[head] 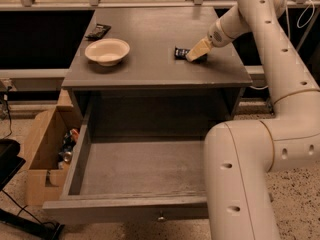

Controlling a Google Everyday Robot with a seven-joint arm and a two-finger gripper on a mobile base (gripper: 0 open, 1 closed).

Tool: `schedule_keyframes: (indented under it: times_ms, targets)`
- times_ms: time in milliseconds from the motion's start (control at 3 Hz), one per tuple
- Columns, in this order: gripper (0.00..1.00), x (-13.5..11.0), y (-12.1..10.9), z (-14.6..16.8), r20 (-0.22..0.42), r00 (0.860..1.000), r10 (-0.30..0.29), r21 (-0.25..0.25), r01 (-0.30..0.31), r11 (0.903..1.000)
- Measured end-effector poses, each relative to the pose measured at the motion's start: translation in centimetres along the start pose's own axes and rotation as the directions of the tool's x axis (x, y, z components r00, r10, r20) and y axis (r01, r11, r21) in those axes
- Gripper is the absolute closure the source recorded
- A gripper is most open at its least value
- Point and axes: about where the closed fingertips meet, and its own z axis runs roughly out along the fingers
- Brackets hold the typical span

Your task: Place rxbar blueberry into top drawer

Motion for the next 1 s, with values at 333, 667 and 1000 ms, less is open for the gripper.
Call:
schedule_keyframes:
  times_ms: [333, 667, 1000]
  targets:
    - [1.00, 0.0, 0.0, 0.0, 0.000, 1.000, 0.000, 0.000, 0.000, 1.0000]
    - [1.00, -1.1, 0.9, 0.0, 0.028, 0.999, -0.022, -0.025, 0.023, 0.9994]
    - [1.00, -3.4, 1.8, -3.6, 0.083, 0.993, -0.087, -0.027, 0.090, 0.9956]
